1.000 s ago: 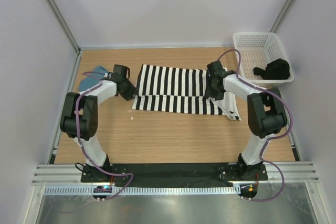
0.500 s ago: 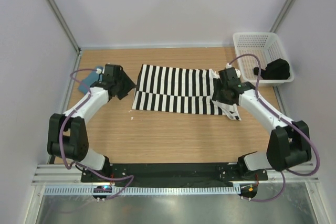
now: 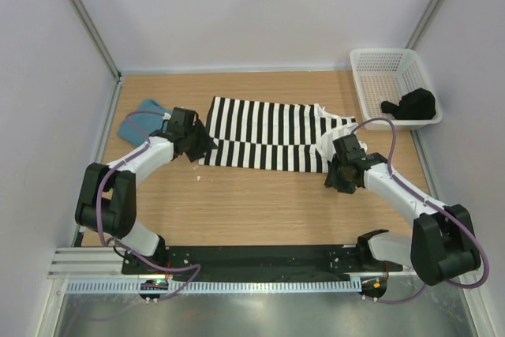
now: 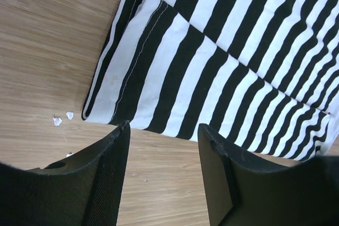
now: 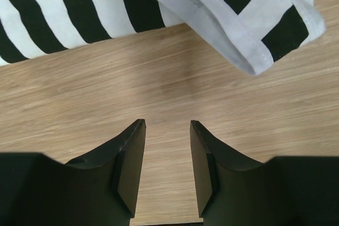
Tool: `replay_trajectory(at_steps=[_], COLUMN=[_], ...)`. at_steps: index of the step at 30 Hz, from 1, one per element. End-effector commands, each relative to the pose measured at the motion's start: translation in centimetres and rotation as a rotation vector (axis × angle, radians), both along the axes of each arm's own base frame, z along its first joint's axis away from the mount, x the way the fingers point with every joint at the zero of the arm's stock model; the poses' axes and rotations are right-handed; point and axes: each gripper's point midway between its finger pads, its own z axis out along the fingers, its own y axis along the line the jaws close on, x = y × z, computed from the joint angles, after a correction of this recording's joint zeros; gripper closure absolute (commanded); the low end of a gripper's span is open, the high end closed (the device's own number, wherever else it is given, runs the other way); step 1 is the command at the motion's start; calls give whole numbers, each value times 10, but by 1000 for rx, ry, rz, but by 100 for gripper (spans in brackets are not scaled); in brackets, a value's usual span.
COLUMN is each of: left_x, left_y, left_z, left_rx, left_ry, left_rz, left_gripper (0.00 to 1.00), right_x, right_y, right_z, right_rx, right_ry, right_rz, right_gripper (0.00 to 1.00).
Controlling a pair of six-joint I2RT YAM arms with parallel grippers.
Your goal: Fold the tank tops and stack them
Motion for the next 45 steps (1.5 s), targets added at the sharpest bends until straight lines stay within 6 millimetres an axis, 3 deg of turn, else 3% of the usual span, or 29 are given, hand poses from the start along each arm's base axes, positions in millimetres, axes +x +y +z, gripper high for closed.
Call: replay_trajectory(at_steps=[1,9,12,20,23,30,35,41,45], left_x=[6,10,11,11,10,8,3,-10,-20], left_y=[-6,-6,-6,-7,-5,-2,5,23,31], left_z=[-4,-16,-16,-25,-28,-27,-22,-9,-9], left_rx=[-8,12,15,31,39,59,80,112,129], left_ry=[-24,1,0,19,26,25,4,-37,-29], left_rz=[-52,-64,-68,-91,-92,-97,-76,4,43], left_gripper=[45,47,46,47,48,48,45,49,50], right_x=[12,42,53,91,100,111,111,101,88], right_y=[-4,-47,-53,-84,-101,-120,-109,-78,-57], right_z=[4,8,8,29,33,36,48,39,29], right_rx=[-11,-244,-275,-380,-423,-426,-343,-173,-29], right_ry=[-47,-133,-145,-244,-257,-246,-275,-255,-257], right_rz=[-53,-194,-224,-337,-382,-439,-391,-305,-335], right_gripper=[55,55,56,56,57,58,58,58,60])
